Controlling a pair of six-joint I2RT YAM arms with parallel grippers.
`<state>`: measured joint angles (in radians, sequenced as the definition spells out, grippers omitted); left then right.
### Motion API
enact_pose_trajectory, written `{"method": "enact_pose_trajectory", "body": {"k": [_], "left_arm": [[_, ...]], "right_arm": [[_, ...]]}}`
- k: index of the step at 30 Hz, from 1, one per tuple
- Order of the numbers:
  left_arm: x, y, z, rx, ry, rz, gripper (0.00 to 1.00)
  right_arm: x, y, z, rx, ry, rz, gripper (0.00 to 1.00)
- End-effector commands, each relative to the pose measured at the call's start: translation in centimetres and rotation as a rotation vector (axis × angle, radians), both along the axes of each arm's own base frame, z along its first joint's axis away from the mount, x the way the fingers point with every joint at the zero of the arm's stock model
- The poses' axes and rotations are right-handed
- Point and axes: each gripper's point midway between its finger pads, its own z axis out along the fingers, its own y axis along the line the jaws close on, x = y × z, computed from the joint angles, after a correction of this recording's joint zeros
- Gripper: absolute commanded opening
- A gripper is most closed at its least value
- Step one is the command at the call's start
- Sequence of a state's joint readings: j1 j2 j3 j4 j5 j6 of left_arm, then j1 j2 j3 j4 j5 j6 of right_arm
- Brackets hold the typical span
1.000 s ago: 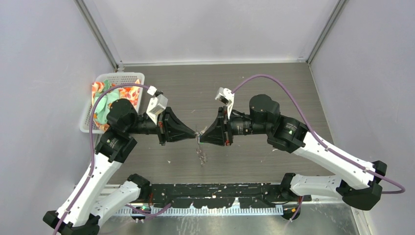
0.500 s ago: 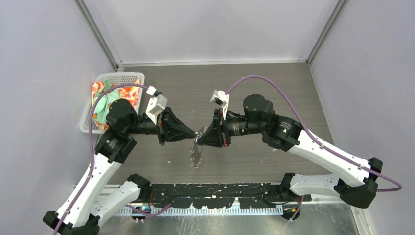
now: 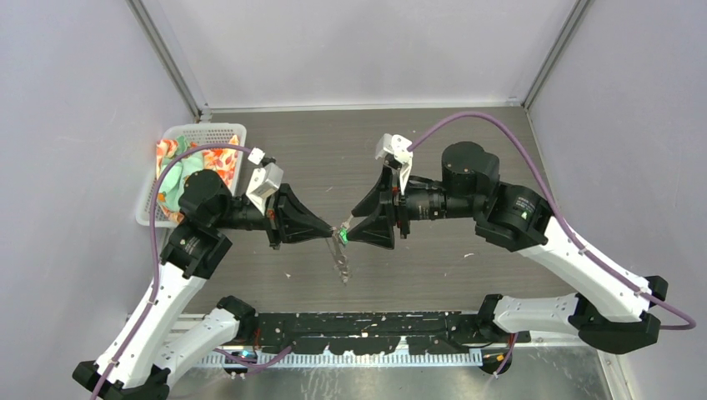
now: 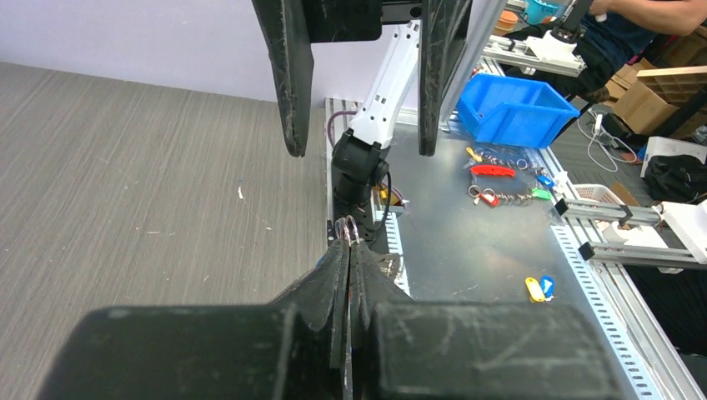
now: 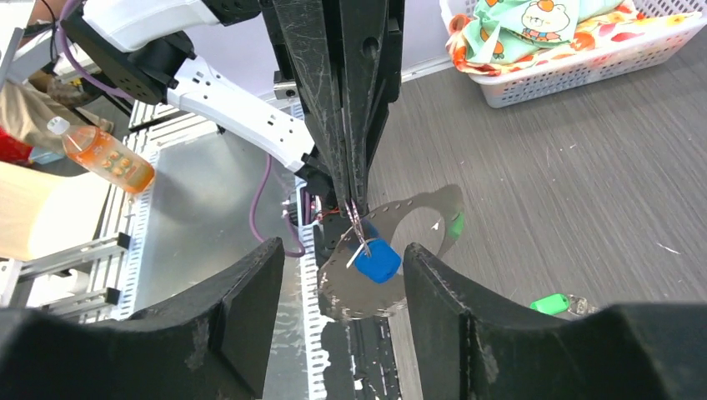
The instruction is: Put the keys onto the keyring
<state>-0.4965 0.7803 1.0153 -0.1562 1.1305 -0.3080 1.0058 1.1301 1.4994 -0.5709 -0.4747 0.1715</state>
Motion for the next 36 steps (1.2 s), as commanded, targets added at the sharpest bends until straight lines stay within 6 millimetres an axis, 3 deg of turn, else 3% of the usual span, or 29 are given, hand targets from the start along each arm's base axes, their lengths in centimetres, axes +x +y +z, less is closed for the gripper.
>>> {"method": "enact_pose_trajectory", "body": {"k": [1, 11, 19, 23, 25, 28, 31, 36], "left_arm": [[-0.9, 0.2, 2.3, -0.047, -0.082, -0.029, 0.0], [-1.0, 0.3, 2.5, -0.048, -0.083, -0.027, 0.0], [-0.9, 0.3, 2.3, -0.046, -0.078, -0.021, 0.0], [-0.5, 0.2, 1.4, -0.026, -0.066, -0.002, 0.01], [-0.2, 0.3, 0.4, 0.006, -0.054, 0.014, 0.25], [-0.6, 0.4, -0.8, 0.057, -0.061, -0.027, 0.42], [-1.1, 0.5, -1.5, 0.1, -0.038, -0.096, 0.48], [-0.4, 0.2, -2.4, 0.144, -0.048, -0.113, 0.47]], "right_arm": [[0.5, 0.8, 0.6, 0.01, -0.065, 0.027, 0.59], [0.0, 2.7, 0.1, 0.029, -0.016, 0.11, 0.38], [-0.1, 2.8, -0.2, 0.034, 0.006, 0.112, 0.01], [-0.1, 2.4, -0.5, 0.009, 0.005, 0.101, 0.01], [0.1, 2.1, -1.1, -0.042, 0.006, 0.095, 0.01], [0.0, 1.6, -2.6, -0.14, 0.03, 0.1, 0.01], [0.1, 1.6, -3.5, -0.215, 0.052, 0.119, 0.01], [0.0, 2.0, -3.9, -0.261, 0.072, 0.155, 0.01]]}}
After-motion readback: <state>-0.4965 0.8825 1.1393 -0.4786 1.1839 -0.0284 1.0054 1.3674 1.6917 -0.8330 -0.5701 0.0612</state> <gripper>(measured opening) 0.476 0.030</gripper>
